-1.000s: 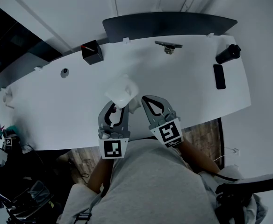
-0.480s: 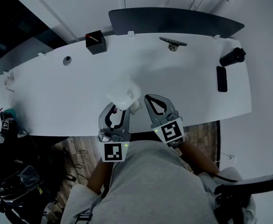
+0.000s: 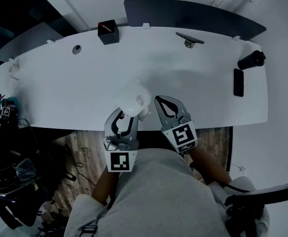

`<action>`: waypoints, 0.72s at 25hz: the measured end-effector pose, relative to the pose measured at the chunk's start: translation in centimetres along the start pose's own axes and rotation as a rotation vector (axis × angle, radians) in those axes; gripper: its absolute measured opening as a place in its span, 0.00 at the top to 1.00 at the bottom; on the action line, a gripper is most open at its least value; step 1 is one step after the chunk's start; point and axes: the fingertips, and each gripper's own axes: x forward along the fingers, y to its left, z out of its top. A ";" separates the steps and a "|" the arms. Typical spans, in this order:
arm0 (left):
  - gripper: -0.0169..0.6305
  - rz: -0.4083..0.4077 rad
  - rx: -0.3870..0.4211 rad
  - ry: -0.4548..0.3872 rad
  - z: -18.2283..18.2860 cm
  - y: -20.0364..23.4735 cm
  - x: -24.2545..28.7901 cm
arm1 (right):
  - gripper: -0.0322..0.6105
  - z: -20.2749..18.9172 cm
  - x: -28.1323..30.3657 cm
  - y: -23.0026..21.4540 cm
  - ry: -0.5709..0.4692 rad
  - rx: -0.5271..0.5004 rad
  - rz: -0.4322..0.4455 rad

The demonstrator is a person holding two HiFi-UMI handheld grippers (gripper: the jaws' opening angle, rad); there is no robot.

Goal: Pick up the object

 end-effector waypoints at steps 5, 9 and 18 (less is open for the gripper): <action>0.79 0.014 -0.049 -0.032 0.3 0.2 -0.9 | 0.95 1.2 0.0 0.6 -0.029 -0.019 -0.013; 0.79 0.004 -0.079 -0.056 0.3 0.9 -2.2 | 0.95 1.2 -0.5 2.0 -0.026 -0.021 -0.042; 0.79 -0.050 -0.089 -0.108 0.8 2.8 -6.7 | 0.95 1.9 -1.4 6.7 -0.028 -0.029 -0.108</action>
